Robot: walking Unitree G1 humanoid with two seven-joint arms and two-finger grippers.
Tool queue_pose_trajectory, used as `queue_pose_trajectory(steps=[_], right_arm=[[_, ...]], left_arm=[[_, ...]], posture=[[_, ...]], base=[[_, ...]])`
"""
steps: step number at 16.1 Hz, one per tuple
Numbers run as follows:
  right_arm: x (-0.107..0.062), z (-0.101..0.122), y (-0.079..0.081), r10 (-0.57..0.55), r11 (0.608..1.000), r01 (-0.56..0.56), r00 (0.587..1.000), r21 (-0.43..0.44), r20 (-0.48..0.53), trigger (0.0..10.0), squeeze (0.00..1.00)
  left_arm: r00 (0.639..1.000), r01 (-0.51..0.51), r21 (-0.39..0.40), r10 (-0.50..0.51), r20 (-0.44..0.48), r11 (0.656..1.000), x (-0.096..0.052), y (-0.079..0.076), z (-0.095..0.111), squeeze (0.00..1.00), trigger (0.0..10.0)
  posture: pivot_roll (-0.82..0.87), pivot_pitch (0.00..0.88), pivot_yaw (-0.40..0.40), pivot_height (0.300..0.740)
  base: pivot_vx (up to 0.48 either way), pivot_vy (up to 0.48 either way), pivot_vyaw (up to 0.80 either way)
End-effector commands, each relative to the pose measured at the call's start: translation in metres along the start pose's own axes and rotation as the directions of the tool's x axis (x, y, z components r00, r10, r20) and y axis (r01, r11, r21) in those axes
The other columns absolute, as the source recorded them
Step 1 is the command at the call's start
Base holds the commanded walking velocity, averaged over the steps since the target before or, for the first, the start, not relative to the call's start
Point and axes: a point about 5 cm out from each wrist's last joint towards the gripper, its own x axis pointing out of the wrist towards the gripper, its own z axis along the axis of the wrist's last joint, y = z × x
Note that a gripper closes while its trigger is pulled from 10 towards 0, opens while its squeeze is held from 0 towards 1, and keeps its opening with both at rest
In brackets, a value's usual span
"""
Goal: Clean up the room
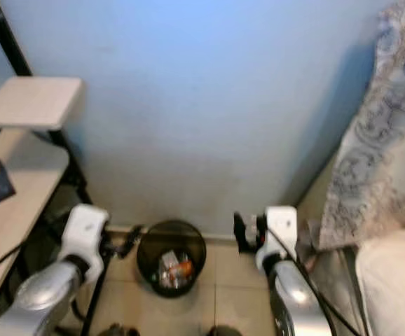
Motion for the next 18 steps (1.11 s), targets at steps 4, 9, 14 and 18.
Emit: queue_pose_trajectory(steps=[4,9,14,18], right_arm=[[-0.008,0.012,-0.017,-0.025,0.999,0.025,1.000,-0.027,-0.004,10.0,1.00],[-0.014,0.008,-0.021,-0.120,0.993,0.120,0.991,-0.015,-0.056,10.0,1.00],[-0.018,0.008,-0.016,-0.029,0.999,0.027,0.998,-0.032,-0.053,10.0,1.00],[-0.023,0.002,-0.011,-0.014,1.000,0.012,0.994,-0.014,-0.106,10.0,1.00]], left_arm=[[0.997,-0.069,-0.029,0.070,0.045,0.997,-0.002,0.006,0.011,0.00,10.0],[0.996,-0.082,-0.055,0.084,0.020,0.995,-0.007,0.007,0.004,0.00,10.0],[0.993,-0.119,-0.043,0.120,0.019,0.992,-0.012,0.013,0.003,0.00,10.0],[0.994,-0.105,-0.044,0.105,0.009,0.993,-0.015,0.015,0.003,0.00,10.0]], posture=[[-0.04,0.000,0.038,0.740],[-0.06,0.000,0.032,0.740],[-0.04,0.000,0.010,0.740],[-0.03,0.000,0.032,0.740]], base=[[0.000,0.000,-0.79],[0.000,0.000,-0.79],[0.000,0.000,-0.79],[0.000,0.000,-0.78]])
